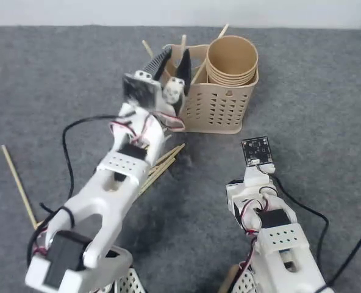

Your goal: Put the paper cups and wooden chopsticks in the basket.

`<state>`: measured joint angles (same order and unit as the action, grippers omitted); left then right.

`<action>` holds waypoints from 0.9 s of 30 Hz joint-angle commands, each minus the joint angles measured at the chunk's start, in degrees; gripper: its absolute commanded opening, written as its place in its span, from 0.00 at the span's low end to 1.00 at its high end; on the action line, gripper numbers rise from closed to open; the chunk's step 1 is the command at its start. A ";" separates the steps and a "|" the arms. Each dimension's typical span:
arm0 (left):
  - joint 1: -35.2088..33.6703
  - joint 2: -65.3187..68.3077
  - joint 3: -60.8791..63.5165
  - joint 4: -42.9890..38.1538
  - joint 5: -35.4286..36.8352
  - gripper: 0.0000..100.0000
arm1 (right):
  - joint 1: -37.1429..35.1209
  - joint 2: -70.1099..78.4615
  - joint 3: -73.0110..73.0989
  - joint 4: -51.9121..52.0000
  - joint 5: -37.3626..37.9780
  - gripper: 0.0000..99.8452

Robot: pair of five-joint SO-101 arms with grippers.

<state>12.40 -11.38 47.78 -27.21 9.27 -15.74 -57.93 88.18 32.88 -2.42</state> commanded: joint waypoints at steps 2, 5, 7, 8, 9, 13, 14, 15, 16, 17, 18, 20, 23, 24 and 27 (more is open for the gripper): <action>-4.48 -1.23 -11.03 9.67 7.56 0.24 | 0.75 -1.54 -0.62 -1.71 1.23 0.02; -9.14 -4.04 -15.60 16.44 9.85 0.21 | 0.75 -1.54 -0.62 -1.71 1.23 0.02; -12.57 -8.00 -17.63 22.07 11.60 0.18 | 0.75 -1.54 -0.53 -1.71 1.23 0.02; -14.59 -10.37 -18.42 25.05 12.31 0.17 | 0.75 -1.54 -0.53 -1.71 1.23 0.02; -16.70 -13.01 -19.12 28.22 12.92 0.15 | 0.75 -1.54 -0.53 -1.71 1.23 0.02; -26.64 -23.56 -21.32 43.16 14.86 0.11 | 0.75 -1.54 -0.53 -1.71 1.23 0.02; -29.36 -25.93 -21.76 47.38 15.30 0.10 | 0.75 -1.54 -0.53 -1.71 1.23 0.02; -32.00 -27.96 -21.93 51.25 15.47 0.09 | 0.75 -1.54 -0.53 -1.71 1.23 0.02; -34.64 -29.89 -21.93 54.86 15.47 0.08 | 0.75 -1.54 -0.53 -1.71 1.23 0.02; -37.36 -31.38 -21.85 58.11 15.47 0.07 | 0.75 -1.54 -0.53 -1.71 1.23 0.02; -39.91 -32.35 -21.67 61.01 15.47 0.05 | 0.75 -1.54 -0.53 -1.80 1.23 0.02; -45.36 -32.70 -21.67 65.85 15.38 0.01 | 0.75 -1.54 -0.53 -1.80 1.23 0.02; -53.01 -29.71 -21.32 69.63 15.21 0.02 | 0.66 -1.54 -0.44 -1.80 1.23 0.02; -55.03 -27.69 -20.97 69.80 15.21 0.02 | 0.66 -1.54 -0.44 -1.80 1.23 0.02; -59.34 -19.08 -21.14 69.54 14.68 0.04 | 0.66 -1.54 -0.44 -1.71 1.23 0.02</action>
<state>-43.34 -36.88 28.26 41.89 24.31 -15.74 -57.93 88.18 32.88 -2.42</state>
